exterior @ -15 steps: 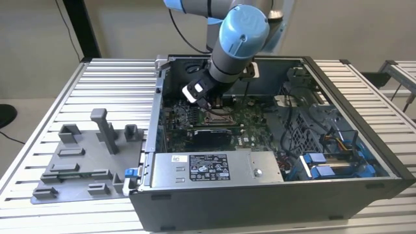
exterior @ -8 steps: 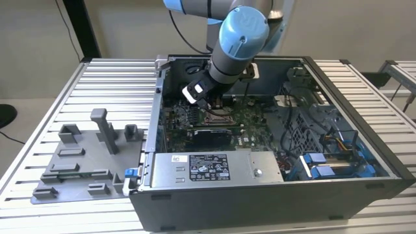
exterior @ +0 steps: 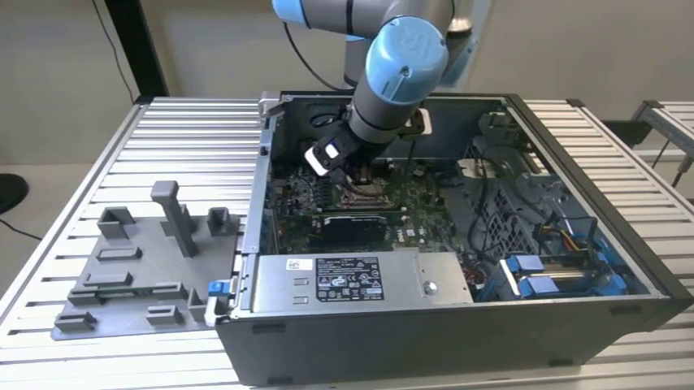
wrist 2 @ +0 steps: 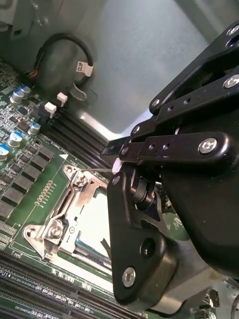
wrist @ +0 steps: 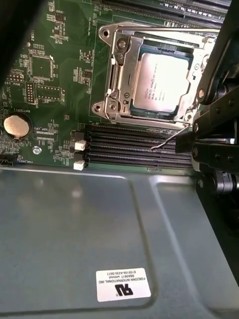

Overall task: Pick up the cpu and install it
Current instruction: 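Close the cpu cover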

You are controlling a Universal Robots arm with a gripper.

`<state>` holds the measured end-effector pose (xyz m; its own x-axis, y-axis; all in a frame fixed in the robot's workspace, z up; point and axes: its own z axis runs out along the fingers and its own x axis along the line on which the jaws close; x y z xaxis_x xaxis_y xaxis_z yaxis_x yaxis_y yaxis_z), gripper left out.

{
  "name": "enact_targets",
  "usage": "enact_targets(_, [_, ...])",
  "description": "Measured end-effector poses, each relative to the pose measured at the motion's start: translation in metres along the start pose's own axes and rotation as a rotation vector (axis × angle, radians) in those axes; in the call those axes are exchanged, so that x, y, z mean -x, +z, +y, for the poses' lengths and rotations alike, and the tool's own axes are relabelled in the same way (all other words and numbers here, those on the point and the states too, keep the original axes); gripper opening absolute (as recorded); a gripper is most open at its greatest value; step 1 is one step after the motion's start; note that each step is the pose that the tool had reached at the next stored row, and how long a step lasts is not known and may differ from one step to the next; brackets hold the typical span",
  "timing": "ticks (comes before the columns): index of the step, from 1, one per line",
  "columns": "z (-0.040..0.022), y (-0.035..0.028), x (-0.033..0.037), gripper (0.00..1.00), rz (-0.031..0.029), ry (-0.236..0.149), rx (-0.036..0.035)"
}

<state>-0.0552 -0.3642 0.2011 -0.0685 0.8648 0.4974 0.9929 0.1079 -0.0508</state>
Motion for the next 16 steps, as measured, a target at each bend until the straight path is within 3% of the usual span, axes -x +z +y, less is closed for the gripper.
enact_targets(16, [0.0114,0.0127,0.0086,0.00,0.0000,0.000,-0.0003])
